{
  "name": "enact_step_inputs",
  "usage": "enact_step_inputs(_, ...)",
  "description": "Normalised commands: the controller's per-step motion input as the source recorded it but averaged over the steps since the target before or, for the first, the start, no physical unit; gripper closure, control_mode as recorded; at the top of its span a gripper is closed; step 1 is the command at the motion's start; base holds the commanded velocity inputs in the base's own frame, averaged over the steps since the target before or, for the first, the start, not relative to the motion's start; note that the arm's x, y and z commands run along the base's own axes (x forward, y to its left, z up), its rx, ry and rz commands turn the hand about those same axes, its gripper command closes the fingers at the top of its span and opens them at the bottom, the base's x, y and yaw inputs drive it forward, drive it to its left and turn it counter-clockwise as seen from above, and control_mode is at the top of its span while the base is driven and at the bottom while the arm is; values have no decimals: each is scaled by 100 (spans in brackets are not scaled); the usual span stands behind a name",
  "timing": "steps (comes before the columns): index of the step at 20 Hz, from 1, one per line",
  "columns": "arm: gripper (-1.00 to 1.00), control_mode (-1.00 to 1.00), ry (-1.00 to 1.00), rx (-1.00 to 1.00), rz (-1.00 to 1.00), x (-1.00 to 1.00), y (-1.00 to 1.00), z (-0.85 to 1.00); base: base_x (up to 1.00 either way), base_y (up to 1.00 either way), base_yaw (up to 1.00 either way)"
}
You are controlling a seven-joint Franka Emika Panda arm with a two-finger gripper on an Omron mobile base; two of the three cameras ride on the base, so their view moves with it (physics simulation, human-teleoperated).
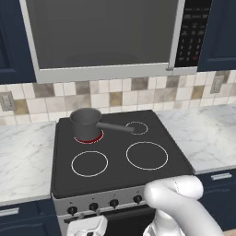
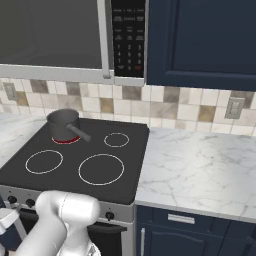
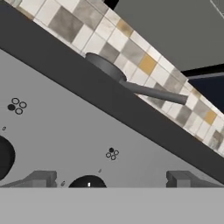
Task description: Turn off the rear left burner of the stove.
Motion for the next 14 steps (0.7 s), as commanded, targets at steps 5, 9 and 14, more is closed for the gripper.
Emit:
enact_step_inputs(5,-100,-100,1,-1,0,0,-13,0,0,0,0)
enact_step_inputs(9,-100,-100,12,-3,0,0,-39,0,0,0,0)
enact_step_inputs(14,-100,-100,15,-3,2,8,-28,0,0,0,0)
